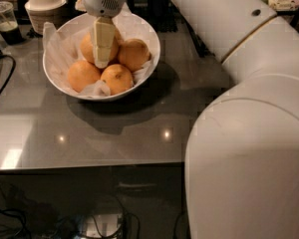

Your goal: Pick orange from white bowl

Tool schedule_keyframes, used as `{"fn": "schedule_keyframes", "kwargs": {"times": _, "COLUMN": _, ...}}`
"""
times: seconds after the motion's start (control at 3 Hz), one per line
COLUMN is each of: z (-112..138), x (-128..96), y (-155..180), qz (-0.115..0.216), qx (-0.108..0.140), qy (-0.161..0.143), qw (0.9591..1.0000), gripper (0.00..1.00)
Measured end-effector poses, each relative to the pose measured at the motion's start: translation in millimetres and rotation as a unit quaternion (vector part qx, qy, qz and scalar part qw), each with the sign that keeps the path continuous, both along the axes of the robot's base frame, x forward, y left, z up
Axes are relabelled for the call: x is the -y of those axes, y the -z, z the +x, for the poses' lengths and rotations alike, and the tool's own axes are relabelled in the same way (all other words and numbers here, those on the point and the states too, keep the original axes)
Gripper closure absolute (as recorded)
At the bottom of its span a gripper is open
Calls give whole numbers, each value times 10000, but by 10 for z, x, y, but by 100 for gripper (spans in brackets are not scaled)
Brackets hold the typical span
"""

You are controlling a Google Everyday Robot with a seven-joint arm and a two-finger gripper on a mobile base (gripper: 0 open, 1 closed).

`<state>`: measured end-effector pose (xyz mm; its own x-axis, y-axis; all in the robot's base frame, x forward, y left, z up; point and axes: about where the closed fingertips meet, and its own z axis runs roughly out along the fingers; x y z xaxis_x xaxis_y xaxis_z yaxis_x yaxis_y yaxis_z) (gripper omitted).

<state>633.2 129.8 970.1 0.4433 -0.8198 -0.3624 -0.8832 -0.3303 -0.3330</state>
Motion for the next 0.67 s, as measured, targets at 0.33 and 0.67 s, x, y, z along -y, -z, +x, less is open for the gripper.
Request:
{"fn": "schedule_keyframes", "kwargs": {"times": 0.33, "z": 18, "x": -18, "y": -49, "qz": 49, "qx": 45, "qy": -1, "qw": 10000, "gripper": 0}}
{"fn": "schedule_keyframes", "kwargs": {"times": 0.67, "z": 21, "x": 12, "y": 44, "qz": 225, "qx": -45, "qy": 68, "qw": 9997, "gripper": 0}}
